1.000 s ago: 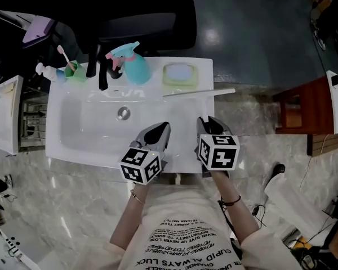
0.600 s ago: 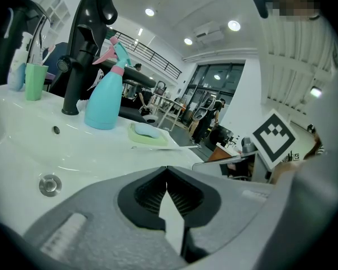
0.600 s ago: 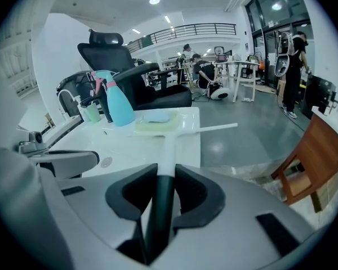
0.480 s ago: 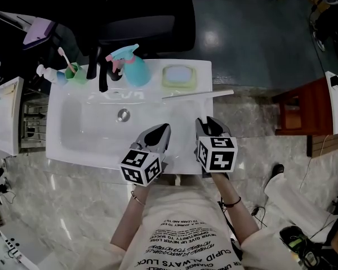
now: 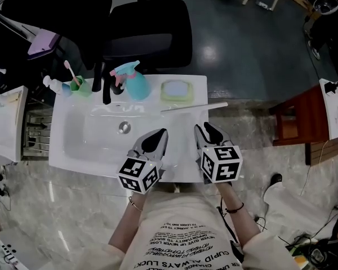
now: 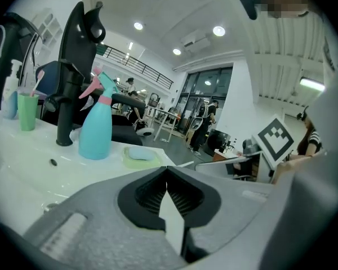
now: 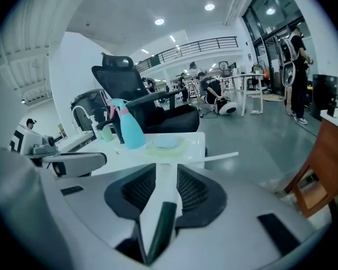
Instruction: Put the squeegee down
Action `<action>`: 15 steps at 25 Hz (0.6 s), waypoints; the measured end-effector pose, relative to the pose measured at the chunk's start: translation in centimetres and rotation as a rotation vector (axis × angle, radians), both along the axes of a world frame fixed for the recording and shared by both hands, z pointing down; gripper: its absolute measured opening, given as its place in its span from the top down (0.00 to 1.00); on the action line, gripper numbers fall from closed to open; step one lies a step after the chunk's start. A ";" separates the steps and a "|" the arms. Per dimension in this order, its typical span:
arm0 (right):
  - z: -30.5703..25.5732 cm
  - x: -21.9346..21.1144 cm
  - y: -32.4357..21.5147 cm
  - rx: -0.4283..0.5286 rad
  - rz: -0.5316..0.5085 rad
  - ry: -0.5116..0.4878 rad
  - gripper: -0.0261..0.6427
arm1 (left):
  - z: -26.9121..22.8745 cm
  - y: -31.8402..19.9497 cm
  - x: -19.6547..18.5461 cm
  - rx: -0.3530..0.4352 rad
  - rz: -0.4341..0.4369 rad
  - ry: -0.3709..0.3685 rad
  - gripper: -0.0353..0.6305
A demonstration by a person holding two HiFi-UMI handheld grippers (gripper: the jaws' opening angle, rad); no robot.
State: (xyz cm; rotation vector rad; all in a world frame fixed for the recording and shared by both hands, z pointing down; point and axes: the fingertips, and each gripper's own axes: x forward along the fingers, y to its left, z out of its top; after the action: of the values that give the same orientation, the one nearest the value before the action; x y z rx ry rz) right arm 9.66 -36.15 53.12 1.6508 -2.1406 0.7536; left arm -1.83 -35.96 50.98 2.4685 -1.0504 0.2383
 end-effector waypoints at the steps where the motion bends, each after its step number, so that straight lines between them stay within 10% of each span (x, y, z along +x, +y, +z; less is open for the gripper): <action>1: -0.4 0.0 0.1 0.011 -0.011 0.004 0.79 | -0.5 0.0 0.0 0.016 0.002 0.000 0.91; 15: -6.0 1.2 1.0 0.197 -0.087 0.002 0.92 | -5.7 0.5 0.1 0.179 0.009 0.021 0.91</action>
State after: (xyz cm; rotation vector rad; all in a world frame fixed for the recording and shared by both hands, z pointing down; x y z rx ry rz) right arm 10.83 -35.19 47.10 1.6374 -2.3324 0.5302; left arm -1.77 -35.42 45.28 2.6287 -1.0954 0.1245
